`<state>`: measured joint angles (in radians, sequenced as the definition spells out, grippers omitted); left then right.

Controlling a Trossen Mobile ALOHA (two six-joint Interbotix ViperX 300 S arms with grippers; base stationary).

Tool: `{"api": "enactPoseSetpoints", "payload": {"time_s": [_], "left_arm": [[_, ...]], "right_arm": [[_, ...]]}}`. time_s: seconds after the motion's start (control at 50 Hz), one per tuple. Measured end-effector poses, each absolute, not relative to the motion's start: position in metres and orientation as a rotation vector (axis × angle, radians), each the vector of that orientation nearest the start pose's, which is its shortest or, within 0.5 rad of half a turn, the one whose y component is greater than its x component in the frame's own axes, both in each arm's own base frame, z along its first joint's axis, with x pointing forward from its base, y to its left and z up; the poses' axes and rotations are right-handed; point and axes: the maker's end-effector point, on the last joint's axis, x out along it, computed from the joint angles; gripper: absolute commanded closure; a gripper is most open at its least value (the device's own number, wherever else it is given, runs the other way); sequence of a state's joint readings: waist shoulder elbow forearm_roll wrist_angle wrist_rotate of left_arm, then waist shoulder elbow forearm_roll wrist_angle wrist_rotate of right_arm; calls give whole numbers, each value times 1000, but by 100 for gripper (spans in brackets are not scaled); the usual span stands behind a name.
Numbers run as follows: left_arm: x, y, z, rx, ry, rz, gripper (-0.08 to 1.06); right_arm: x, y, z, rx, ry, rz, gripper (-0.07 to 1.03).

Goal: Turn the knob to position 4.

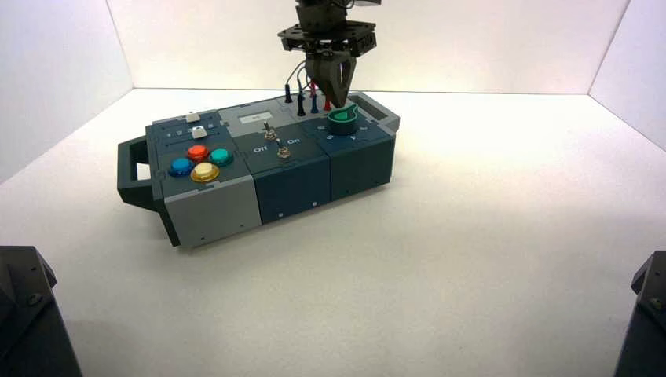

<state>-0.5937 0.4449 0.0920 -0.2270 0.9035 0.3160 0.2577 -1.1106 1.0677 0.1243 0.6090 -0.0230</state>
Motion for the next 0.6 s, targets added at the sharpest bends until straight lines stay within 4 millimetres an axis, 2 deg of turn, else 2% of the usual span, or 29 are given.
{"api": "enactPoseSetpoints", "payload": {"time_s": [0.6], "left_arm": [[370, -291, 47, 456, 1371, -778, 101]], "right_arm": [[197, 65, 232, 24, 575, 297, 98]]}}
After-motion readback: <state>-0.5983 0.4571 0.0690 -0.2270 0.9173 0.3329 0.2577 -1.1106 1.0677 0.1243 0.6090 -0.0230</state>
